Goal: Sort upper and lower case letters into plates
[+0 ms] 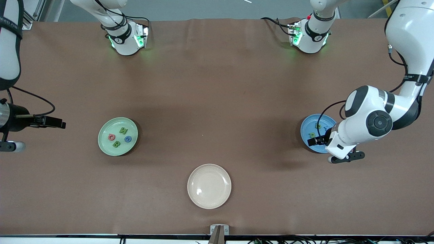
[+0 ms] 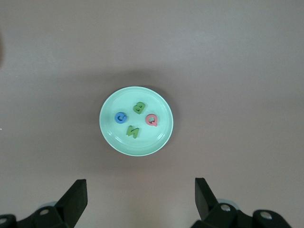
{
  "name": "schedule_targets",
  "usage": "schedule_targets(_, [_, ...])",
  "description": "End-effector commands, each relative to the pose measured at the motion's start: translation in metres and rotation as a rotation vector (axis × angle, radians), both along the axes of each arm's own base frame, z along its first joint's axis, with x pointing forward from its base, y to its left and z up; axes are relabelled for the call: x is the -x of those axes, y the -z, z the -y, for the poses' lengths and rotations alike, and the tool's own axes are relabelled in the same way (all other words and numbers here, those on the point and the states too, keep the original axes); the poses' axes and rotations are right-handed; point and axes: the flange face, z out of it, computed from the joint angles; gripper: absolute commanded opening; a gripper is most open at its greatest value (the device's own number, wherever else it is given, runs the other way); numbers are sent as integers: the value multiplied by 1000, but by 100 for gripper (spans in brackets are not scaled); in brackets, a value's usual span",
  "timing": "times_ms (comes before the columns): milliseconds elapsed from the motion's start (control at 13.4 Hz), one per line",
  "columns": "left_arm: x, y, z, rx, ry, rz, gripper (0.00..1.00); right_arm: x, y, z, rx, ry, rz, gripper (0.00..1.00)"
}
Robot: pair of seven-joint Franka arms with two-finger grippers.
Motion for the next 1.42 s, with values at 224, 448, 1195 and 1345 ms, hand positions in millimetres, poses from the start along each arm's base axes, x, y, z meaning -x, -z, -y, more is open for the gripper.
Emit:
schedule_targets(224, [9,-35,-2,-3,55,5,99,21,-8,-42,25,-11,31,100])
schedule_targets(448, [12,-39,-3,26,72,6,99,29,-20,-38,26,-7,42,100])
schedule_targets(1195, [71,-186,-69,-7,125,82,99,95,-61,-38,51,-12,85,100])
schedule_targets(1345, [85,-217,-71,-15,125,114,99,99,-60,-41,51,-21,81,100])
